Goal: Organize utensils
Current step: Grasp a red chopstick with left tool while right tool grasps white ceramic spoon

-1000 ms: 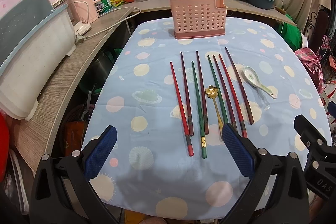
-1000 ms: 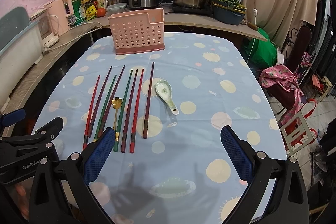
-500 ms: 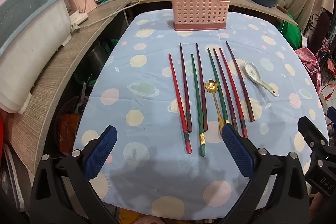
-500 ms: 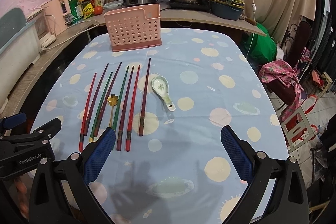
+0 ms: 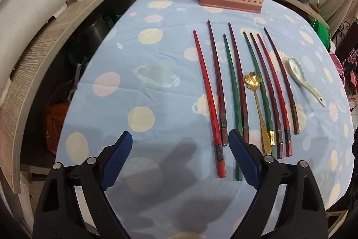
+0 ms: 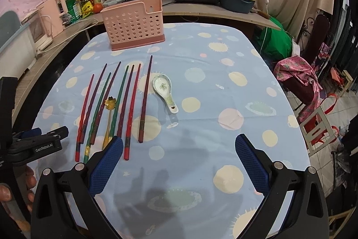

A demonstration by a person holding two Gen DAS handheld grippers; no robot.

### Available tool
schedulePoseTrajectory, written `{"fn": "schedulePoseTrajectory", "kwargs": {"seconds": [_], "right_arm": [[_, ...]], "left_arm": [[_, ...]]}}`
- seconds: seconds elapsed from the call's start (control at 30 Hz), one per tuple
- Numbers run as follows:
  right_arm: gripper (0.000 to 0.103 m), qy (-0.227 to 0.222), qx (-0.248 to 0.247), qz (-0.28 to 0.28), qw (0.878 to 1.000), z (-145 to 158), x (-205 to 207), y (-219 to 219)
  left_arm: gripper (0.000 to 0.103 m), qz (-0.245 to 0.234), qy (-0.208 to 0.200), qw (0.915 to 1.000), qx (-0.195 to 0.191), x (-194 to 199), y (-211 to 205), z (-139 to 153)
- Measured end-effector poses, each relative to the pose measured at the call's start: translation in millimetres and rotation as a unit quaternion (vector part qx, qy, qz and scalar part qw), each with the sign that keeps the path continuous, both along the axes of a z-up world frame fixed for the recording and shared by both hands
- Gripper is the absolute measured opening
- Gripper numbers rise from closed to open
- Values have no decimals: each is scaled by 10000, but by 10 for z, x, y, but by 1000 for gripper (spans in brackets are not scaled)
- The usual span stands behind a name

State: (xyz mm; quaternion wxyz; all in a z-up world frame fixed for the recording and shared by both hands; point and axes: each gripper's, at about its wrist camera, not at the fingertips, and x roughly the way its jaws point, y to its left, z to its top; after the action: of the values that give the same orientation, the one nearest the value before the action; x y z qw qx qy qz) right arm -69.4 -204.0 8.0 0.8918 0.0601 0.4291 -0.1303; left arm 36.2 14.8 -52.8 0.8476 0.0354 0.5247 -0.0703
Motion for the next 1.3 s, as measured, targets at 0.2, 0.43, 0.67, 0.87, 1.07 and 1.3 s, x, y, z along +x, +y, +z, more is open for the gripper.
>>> {"fn": "schedulePoseTrajectory", "kwargs": {"seconds": [0.2, 0.43, 0.67, 0.87, 1.07, 1.3], "right_arm": [[96, 66, 18, 13, 10000, -38, 48, -8], [96, 135, 35, 78, 9999, -89, 91, 17], [94, 118, 84, 192, 9997, -138, 189, 8], [72, 24, 347, 319, 9989, -222, 520, -155], [46, 199, 980, 344, 9944, -478, 964, -400], [23, 460, 1362, 361, 9890, -731, 1092, -491]], "left_arm": [[82, -247, 164, 9995, 71, -91, -98, -146], [67, -313, 388, 9987, 118, -184, -61, -309], [39, -214, 320, 9992, 67, -106, 15, -275], [10, -127, 351, 9992, -151, 39, 112, -258], [7, -47, 269, 9996, -39, 109, 109, -262], [7, 17, 263, 9996, -42, 156, 128, -268]]}}
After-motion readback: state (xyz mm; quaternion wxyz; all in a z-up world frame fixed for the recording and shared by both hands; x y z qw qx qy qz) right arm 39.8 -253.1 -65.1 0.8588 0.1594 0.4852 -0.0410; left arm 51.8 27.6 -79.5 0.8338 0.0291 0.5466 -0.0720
